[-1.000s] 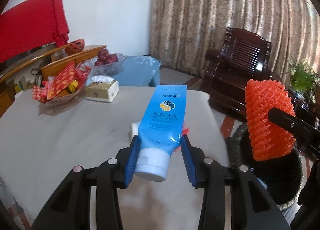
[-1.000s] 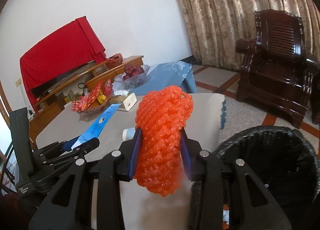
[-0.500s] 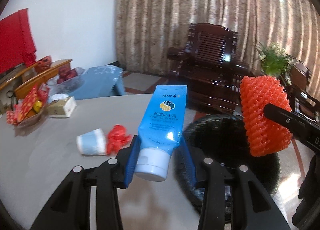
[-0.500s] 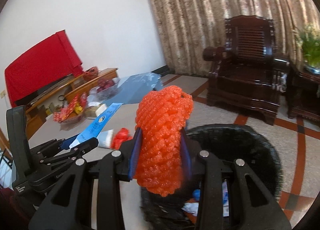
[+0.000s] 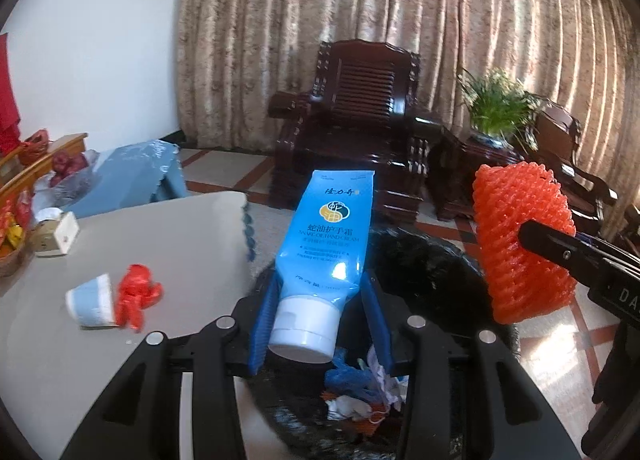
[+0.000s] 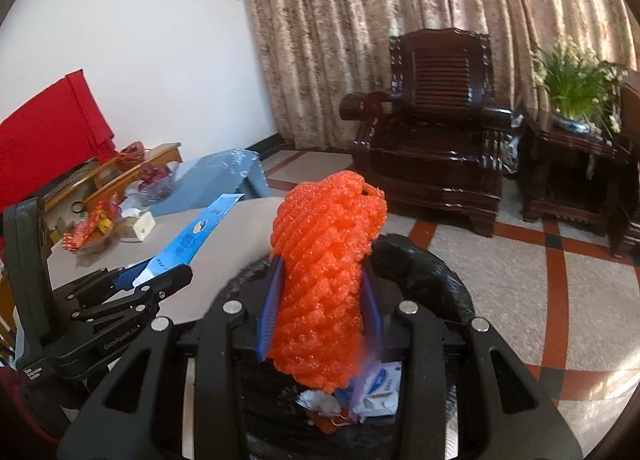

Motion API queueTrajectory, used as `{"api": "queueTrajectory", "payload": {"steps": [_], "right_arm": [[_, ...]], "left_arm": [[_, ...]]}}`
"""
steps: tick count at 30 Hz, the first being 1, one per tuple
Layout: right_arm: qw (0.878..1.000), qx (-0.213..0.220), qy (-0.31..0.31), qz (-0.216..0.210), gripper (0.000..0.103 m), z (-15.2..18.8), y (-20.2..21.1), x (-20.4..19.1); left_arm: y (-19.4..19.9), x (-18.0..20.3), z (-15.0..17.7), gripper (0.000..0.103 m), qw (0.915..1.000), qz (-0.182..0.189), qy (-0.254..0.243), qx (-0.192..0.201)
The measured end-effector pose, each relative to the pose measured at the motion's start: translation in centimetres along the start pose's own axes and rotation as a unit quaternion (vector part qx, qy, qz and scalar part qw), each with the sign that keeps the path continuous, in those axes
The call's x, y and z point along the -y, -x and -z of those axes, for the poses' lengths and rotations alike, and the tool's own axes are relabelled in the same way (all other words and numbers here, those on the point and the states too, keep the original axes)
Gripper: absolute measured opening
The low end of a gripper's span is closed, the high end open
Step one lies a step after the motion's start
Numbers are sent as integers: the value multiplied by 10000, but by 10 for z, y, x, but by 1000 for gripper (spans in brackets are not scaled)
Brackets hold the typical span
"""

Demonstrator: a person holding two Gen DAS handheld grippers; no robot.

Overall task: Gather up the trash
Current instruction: 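Carry the tube and foam net over the bin and open both tools, then move both open tools back to the paper cup and red bag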

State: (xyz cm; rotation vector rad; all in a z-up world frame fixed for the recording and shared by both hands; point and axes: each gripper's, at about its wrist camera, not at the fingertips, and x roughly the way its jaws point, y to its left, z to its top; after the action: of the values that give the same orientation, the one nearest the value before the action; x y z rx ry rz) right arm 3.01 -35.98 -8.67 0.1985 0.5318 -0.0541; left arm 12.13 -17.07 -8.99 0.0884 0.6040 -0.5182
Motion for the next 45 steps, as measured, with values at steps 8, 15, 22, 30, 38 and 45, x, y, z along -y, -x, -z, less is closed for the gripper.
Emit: {"api": "queueTrajectory", "payload": {"steps": [8,15,22,30,38,45], "right_arm": [[9994,-211,-159,211,35,18,-13,20],[9970,-514,-335,478,46,32,-34,36],[9955,-528,-403,680,76,38,-30,44],[9981,-105,-507,328,97,24,-13,32],[9981,-97,-586,-155,98,5,-24,-9],[9978,-187,-236,-595,98,-7,-58,-74]], "left_arm": [[-23,17,7,42,9997,140,-92,-179],[-45,27,10,51,9986,261,-155,-430],[-48,24,11,70,9986,316,-116,-401],[-24,-6,3,78,9996,134,127,-192],[23,-78,11,85,9972,-586,464,-8],[54,-158,27,87,9850,-1436,950,154]]}}
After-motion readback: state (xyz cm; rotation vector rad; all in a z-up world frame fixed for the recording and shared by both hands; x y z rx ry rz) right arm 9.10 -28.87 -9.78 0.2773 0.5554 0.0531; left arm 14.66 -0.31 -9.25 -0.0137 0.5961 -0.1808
